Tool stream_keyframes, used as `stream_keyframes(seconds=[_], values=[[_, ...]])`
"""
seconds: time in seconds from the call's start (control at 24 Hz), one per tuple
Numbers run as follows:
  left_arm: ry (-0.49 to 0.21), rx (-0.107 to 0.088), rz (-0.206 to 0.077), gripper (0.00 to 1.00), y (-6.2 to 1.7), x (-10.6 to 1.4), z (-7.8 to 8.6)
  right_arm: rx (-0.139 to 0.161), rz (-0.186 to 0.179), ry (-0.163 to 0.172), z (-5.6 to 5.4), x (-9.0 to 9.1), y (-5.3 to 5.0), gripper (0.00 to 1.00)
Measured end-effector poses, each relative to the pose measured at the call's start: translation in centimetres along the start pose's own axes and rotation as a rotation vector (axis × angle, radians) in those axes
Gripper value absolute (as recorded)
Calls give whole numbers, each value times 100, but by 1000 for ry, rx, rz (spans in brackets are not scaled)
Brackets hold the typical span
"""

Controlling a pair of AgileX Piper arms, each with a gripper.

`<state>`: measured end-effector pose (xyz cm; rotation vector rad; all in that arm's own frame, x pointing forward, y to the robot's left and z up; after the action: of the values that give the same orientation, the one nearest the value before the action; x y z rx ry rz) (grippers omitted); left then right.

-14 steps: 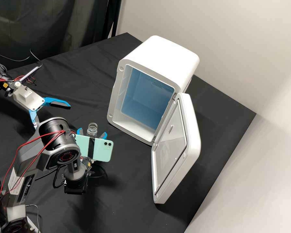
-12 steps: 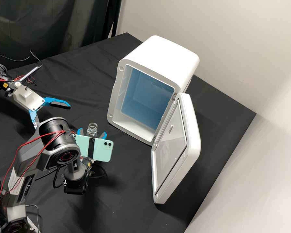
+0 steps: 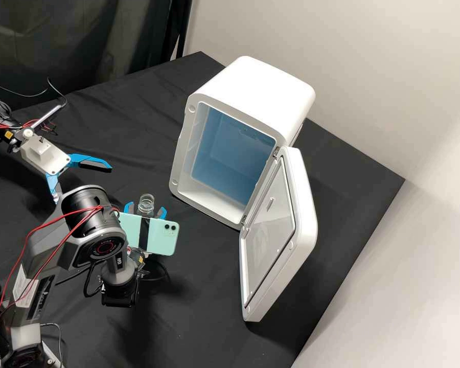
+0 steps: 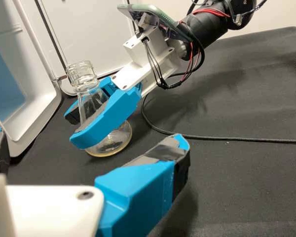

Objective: Place the flask in the incubator

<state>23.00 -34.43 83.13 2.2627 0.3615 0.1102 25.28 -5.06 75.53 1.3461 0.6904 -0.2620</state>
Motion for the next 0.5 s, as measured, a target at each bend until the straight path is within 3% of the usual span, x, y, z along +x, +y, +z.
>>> stream_keyframes(seconds=[0.5], values=[[0, 2, 0, 100, 0, 0, 0, 7, 5, -3, -7, -7, -9, 0]])
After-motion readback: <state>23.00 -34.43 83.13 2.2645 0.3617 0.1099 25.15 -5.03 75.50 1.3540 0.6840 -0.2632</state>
